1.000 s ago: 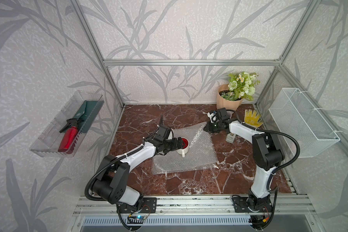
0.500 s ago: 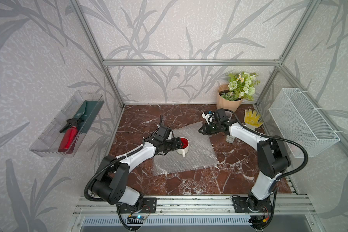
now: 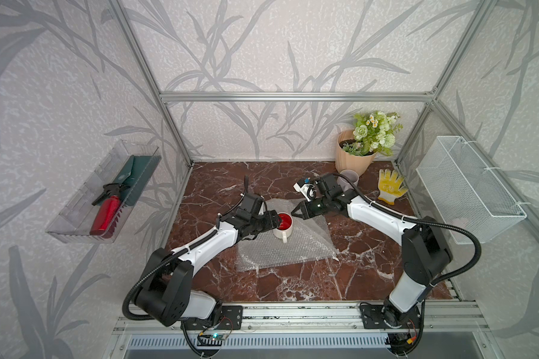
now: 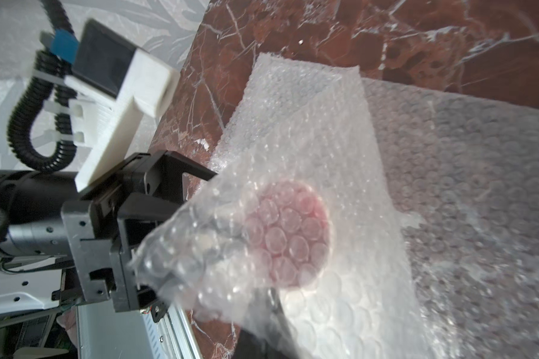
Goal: Wrap mugs in bubble wrap
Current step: Wrap the mug in bubble wrap.
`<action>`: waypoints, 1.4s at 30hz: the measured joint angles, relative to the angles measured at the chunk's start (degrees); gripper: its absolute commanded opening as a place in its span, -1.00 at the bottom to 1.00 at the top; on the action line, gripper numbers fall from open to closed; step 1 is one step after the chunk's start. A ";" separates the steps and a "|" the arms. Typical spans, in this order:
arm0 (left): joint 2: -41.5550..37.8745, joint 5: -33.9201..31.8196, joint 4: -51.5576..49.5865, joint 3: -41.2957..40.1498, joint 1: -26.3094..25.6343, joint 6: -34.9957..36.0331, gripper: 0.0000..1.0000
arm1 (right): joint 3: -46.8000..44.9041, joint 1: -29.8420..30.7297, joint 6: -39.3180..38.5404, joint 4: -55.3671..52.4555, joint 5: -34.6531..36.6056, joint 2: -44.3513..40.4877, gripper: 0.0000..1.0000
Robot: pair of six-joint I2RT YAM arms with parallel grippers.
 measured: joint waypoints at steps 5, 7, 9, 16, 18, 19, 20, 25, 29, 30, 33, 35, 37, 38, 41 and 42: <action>-5.97 -5.40 -0.85 -2.27 0.07 -1.42 0.35 | -0.02 2.43 -0.61 0.00 -0.31 0.50 -0.98; -8.33 -7.78 -1.20 -3.30 0.46 -2.23 0.42 | -0.02 3.13 -0.94 0.00 -0.50 1.20 -0.98; -9.77 -9.11 -1.86 -3.58 0.81 -2.73 0.59 | -0.15 3.61 -1.18 0.02 -0.59 2.10 -0.98; -7.82 -8.26 -1.31 -3.23 2.12 -4.15 0.90 | -1.01 4.90 -1.97 -0.07 -1.01 4.96 -0.98; -6.38 -6.93 -0.20 -3.10 2.10 -4.22 0.94 | -1.20 5.25 -2.05 -0.07 -1.09 5.46 -0.98; -5.81 -6.29 0.33 -3.06 2.10 -4.33 0.95 | -1.22 5.38 -2.05 -0.07 -1.09 5.64 -0.98; -5.22 -5.64 0.98 -3.02 2.10 -4.50 0.96 | -1.22 5.51 -2.12 -0.04 -1.09 5.88 -0.98; -3.78 -2.75 4.39 -2.97 2.10 -4.96 0.98 | -1.22 5.79 -2.23 0.00 -1.18 6.67 -0.98; -2.67 -1.20 6.19 -2.93 2.10 -5.09 0.97 | -1.22 5.90 -2.25 0.13 -1.53 6.86 -0.98; -2.27 -0.92 6.56 -2.93 2.10 -5.18 0.89 | -1.22 5.92 -2.25 0.15 -1.57 6.86 -0.99; -0.76 0.24 7.48 -2.93 2.10 -5.64 0.68 | -1.22 6.03 -2.23 0.15 -1.57 6.88 -0.98; 0.42 1.09 8.04 -2.93 2.10 -5.97 0.55 | -1.22 6.12 -2.23 0.15 -1.55 6.88 -0.97; 1.53 1.79 8.41 -2.93 2.05 -6.14 0.47 | -1.22 6.19 -2.25 0.15 -1.55 6.88 -0.93; 1.90 1.99 8.50 -2.93 2.03 -6.27 0.46 | -1.22 6.21 -2.25 0.15 -1.55 6.88 -0.90; 2.78 2.29 8.66 -2.93 1.99 -6.36 0.45 | -1.22 6.21 -2.23 0.15 -1.57 6.88 -0.82; 2.93 2.29 8.63 -2.93 1.99 -6.36 0.41 | -1.22 6.21 -2.23 0.15 -1.60 6.88 -0.79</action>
